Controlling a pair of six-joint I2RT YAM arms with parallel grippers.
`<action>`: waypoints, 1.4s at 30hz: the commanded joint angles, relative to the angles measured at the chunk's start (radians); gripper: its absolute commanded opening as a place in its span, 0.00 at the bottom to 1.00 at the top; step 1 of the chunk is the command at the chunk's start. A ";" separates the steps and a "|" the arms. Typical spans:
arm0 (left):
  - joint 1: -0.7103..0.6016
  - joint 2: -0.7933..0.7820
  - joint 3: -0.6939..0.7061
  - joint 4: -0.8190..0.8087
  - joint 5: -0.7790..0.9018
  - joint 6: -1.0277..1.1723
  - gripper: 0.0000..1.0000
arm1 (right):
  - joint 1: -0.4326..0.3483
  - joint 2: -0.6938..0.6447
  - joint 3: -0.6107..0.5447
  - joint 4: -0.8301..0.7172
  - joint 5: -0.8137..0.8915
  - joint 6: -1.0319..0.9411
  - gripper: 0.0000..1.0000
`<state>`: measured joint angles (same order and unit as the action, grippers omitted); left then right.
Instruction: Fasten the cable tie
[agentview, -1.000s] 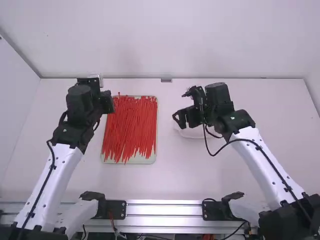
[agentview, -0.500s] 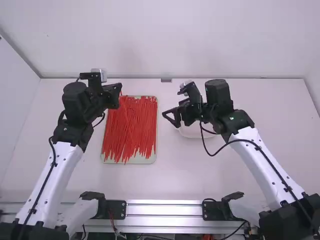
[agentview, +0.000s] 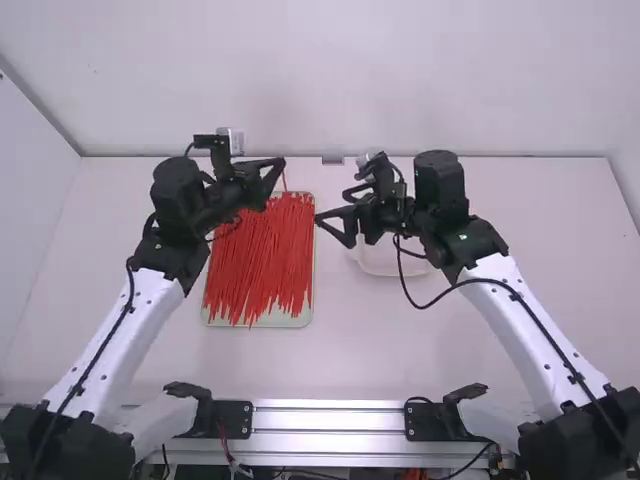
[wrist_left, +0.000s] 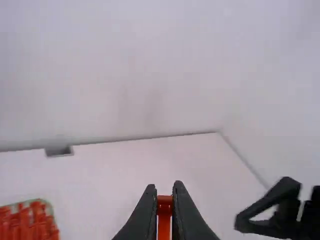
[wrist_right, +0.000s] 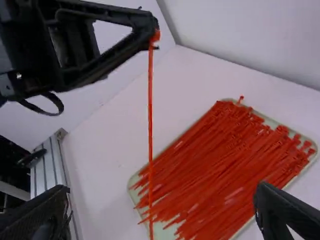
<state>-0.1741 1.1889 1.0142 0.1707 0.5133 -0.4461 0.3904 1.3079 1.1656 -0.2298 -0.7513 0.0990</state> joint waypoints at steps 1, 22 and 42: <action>-0.030 0.001 -0.004 0.026 0.018 -0.015 0.02 | 0.025 0.005 0.013 0.018 -0.002 0.010 0.98; -0.069 0.001 -0.004 0.187 0.022 -0.256 0.02 | 0.113 0.027 0.013 0.103 0.124 0.058 0.60; -0.068 0.001 -0.004 0.215 -0.010 -0.305 0.05 | 0.090 0.027 0.013 0.122 0.124 0.061 0.00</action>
<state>-0.2359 1.1892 1.0142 0.3801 0.5133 -0.7452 0.4900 1.3331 1.1656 -0.1177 -0.6254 0.1581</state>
